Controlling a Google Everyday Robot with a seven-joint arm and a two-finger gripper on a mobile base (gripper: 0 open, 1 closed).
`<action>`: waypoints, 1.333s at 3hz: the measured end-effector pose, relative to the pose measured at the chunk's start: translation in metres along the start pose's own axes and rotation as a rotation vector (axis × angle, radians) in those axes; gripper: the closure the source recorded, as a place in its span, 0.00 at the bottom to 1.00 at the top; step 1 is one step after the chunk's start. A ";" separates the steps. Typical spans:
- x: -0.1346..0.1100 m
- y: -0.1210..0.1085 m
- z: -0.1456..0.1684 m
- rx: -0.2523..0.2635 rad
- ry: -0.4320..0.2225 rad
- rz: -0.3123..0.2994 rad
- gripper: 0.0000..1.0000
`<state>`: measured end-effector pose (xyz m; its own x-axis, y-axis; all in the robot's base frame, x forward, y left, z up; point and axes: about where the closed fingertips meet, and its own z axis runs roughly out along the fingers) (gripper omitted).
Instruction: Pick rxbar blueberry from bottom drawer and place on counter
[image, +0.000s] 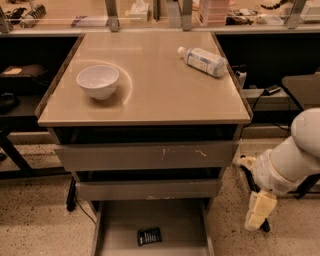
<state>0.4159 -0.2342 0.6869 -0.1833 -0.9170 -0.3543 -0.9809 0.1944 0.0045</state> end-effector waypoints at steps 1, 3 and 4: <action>0.002 -0.002 0.004 0.004 -0.003 -0.016 0.00; 0.023 -0.015 0.074 -0.077 -0.042 0.020 0.00; 0.048 -0.024 0.152 -0.117 -0.100 0.042 0.00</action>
Offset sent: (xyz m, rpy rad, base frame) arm 0.0074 -0.0008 -0.0375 0.0582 0.0356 0.0222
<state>0.4403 -0.2296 0.5281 -0.2223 -0.8686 -0.4429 -0.9745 0.1841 0.1281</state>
